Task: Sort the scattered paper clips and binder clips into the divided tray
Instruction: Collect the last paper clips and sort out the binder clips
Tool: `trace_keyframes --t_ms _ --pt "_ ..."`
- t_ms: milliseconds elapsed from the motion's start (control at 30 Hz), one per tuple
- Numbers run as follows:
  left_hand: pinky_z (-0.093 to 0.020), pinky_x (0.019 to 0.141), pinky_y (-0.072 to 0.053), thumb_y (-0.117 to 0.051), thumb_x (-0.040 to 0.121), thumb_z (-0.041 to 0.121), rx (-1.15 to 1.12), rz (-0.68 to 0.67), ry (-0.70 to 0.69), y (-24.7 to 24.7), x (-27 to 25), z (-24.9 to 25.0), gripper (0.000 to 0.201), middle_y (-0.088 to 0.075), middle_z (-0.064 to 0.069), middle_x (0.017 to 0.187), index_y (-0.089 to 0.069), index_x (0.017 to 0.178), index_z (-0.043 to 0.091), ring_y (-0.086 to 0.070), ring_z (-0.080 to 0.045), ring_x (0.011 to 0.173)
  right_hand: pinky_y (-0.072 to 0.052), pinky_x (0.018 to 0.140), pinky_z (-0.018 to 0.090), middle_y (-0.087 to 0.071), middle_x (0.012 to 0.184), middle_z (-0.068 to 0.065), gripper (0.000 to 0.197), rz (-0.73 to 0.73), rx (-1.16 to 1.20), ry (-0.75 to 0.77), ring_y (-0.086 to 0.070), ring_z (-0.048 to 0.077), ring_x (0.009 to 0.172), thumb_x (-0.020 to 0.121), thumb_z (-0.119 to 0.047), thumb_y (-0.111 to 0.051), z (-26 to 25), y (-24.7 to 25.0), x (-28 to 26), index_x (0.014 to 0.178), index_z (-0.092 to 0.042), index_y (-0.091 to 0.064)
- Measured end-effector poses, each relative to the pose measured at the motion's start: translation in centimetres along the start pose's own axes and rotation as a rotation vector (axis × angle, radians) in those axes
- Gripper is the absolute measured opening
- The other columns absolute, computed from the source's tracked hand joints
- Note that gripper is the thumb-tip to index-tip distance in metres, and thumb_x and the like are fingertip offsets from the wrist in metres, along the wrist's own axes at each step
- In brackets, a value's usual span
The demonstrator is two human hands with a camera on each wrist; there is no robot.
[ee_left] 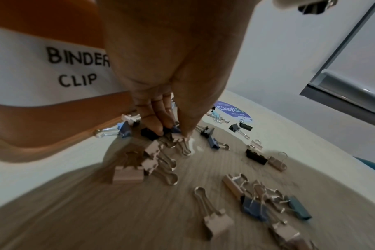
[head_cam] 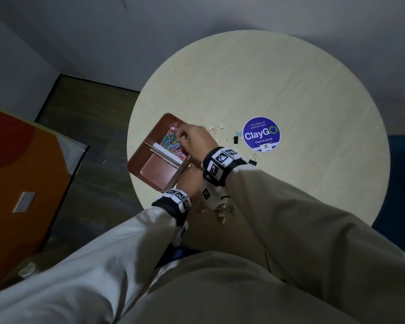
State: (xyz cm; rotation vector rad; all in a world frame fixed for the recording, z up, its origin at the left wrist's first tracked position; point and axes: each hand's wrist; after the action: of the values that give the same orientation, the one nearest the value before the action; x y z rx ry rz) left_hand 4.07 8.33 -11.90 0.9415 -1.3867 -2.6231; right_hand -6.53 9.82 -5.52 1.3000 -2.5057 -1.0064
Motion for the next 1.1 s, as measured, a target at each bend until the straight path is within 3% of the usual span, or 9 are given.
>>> trace_keyframes --t_ms 67,200,300,400,467,600,800,1033,1100 --pt "-0.045 0.071 -0.054 -0.052 0.095 0.004 0.017 0.014 0.001 0.2 -0.3 0.1 0.015 -0.066 -0.021 0.089 -0.063 0.089 -0.004 -0.065 -0.037 0.082 -0.055 0.075 0.04 -0.072 0.09 0.007 0.013 -0.071 -0.049 -0.007 -0.066 0.026 0.083 0.086 -0.008 -0.057 0.4 -0.6 -0.4 0.088 -0.013 -0.069" --pt "-0.031 0.064 -0.038 -0.049 0.093 0.005 0.043 0.064 -0.017 0.7 -0.9 0.7 0.012 -0.062 -0.022 0.099 -0.061 0.095 0.001 -0.057 -0.032 0.078 -0.051 0.082 0.034 -0.066 0.104 0.009 0.016 -0.018 -0.008 0.042 -0.063 0.025 0.093 0.088 -0.006 -0.057 1.2 -0.5 -2.1 0.098 -0.011 -0.068" --pt "-0.039 0.072 -0.052 -0.053 0.093 0.01 0.088 0.043 -0.011 0.0 -0.3 -0.2 0.029 -0.049 -0.023 0.13 -0.056 0.122 0.004 -0.063 -0.037 0.087 -0.048 0.079 0.029 -0.059 0.107 0.007 0.016 0.09 0.014 0.064 -0.062 0.02 0.087 0.091 -0.006 -0.054 2.2 0.6 -3.8 0.102 -0.013 -0.065" --pt "-0.045 0.076 -0.054 -0.056 0.09 0.015 0.133 0.047 -0.001 -0.4 -0.3 -0.7 0.02 -0.051 -0.017 0.117 -0.052 0.109 0.013 -0.061 -0.036 0.087 -0.053 0.077 0.036 -0.056 0.102 0.004 0.014 0.097 -0.028 0.004 -0.064 0.02 0.084 0.092 -0.009 -0.053 4.4 1.5 -6.0 0.099 -0.018 -0.061" --pt "-0.044 0.076 -0.054 -0.056 0.088 0.02 0.147 0.072 -0.004 -0.5 -0.8 -0.9 0.013 -0.054 -0.012 0.106 -0.05 0.099 0.018 -0.058 -0.032 0.087 -0.055 0.075 0.041 -0.056 0.1 0.0 0.012 0.037 -0.094 -0.072 -0.065 0.02 0.081 0.093 -0.013 -0.051 6.0 1.9 -7.9 0.096 -0.023 -0.058" --pt "-0.043 0.083 -0.053 -0.051 0.087 0.034 0.103 0.126 -0.003 -0.8 -1.7 -1.6 0.017 -0.059 -0.005 0.098 -0.054 0.103 0.027 -0.055 -0.026 0.095 -0.053 0.077 0.04 -0.054 0.104 -0.001 0.008 -0.135 -0.314 -0.053 -0.059 0.019 0.082 0.094 -0.025 -0.052 8.0 1.9 -12.7 0.101 -0.024 -0.056" --pt "-0.041 0.085 -0.048 -0.059 0.092 0.027 -0.016 0.169 -0.062 -1.1 -3.1 -2.2 0.015 -0.06 -0.007 0.1 -0.06 0.104 0.018 -0.052 -0.025 0.1 -0.047 0.063 0.034 -0.042 0.107 -0.001 0.045 -0.455 -0.582 0.156 -0.049 0.02 0.083 0.08 -0.044 -0.072 10.0 -1.6 -17.7 0.115 -0.031 -0.047" --pt "-0.026 0.065 -0.033 -0.053 0.09 0.005 -0.123 0.183 -0.071 -0.9 -5.2 -2.7 0.005 -0.049 -0.006 0.095 -0.051 0.091 0.01 -0.048 -0.02 0.084 -0.05 0.061 0.036 -0.041 0.109 0.002 0.032 -0.307 -0.55 0.064 -0.045 0.021 0.075 0.085 -0.019 -0.069 11.0 -2.5 -19.5 0.11 -0.019 -0.049" --pt "-0.027 0.059 -0.036 -0.047 0.094 0.004 -0.168 0.203 -0.045 -1.1 -5.5 -3.0 0.007 -0.052 -0.006 0.087 -0.049 0.088 0.008 -0.053 -0.022 0.079 -0.049 0.06 0.036 -0.04 0.107 0.001 0.024 -0.27 -0.519 0.027 -0.045 0.02 0.071 0.086 -0.015 -0.064 11.2 -2.5 -19.5 0.104 -0.018 -0.047"
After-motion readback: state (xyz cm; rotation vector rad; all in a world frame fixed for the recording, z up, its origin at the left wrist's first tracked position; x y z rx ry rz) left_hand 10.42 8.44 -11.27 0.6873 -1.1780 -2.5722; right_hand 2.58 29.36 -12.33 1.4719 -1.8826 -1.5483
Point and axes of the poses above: each hand's wrist, its own x-axis towards the middle knuckle, its own y-axis out of the back of the hand, z = x × y
